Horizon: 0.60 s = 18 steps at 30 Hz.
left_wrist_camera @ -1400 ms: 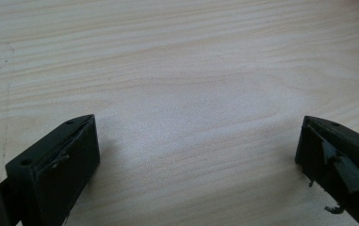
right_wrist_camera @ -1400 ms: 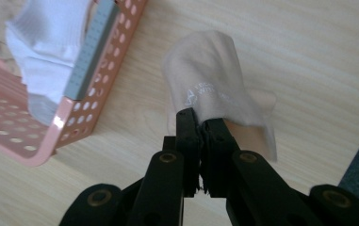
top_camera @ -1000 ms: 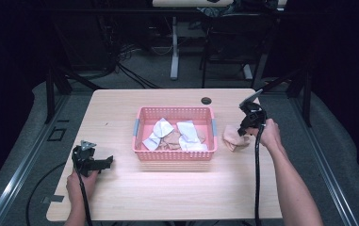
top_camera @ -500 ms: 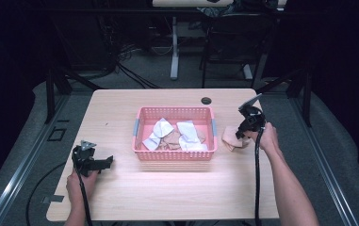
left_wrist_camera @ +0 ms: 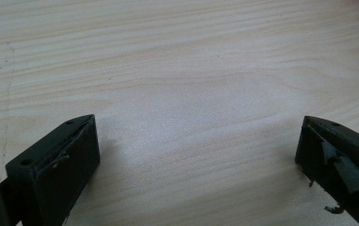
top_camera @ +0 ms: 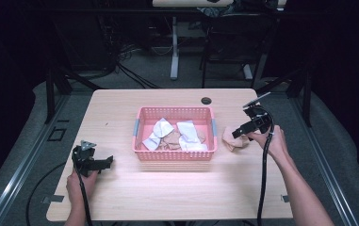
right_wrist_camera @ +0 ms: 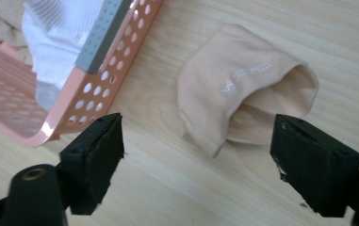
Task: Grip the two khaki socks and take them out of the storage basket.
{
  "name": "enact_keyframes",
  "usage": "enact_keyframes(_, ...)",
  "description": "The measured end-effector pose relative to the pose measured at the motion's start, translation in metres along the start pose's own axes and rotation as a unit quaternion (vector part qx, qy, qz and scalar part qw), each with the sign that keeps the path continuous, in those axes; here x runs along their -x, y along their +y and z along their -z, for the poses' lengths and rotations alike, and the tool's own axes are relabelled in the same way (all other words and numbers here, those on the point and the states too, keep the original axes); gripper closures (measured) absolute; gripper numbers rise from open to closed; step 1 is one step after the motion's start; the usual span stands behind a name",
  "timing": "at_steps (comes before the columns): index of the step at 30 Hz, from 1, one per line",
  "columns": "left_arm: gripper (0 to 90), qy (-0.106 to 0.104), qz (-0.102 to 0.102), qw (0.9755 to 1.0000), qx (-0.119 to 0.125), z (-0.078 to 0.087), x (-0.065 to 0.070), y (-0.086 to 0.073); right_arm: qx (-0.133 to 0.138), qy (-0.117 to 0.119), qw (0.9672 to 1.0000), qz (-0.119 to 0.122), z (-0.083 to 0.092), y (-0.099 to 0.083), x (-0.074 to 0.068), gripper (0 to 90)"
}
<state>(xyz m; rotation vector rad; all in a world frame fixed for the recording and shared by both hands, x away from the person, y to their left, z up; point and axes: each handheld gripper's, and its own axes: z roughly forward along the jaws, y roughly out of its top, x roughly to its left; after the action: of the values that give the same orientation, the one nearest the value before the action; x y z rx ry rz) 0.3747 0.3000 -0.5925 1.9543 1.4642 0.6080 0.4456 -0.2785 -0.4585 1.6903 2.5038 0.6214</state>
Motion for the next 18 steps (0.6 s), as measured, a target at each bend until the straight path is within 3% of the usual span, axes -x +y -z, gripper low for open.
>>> enact_keyframes(7, 0.2, 0.000, 0.000, 1.0000, 0.000, 0.000, 0.000, 0.000, 0.021, 0.005, 0.9994, 0.026, 0.014, -0.019, -0.012, 13.1)
enact_keyframes(13, 0.2, 0.000, 0.000, 1.0000, 0.000, 0.000, 0.000, 0.000, 0.029, -0.004, 0.9981, 0.054, 0.022, -0.040, -0.023, 10.5)
enact_keyframes(18, 0.2, 0.000, 0.002, 1.0000, 0.001, 0.000, 0.000, 0.000, 0.045, 0.002, 0.9972, 0.059, 0.022, -0.058, -0.030, 9.6)
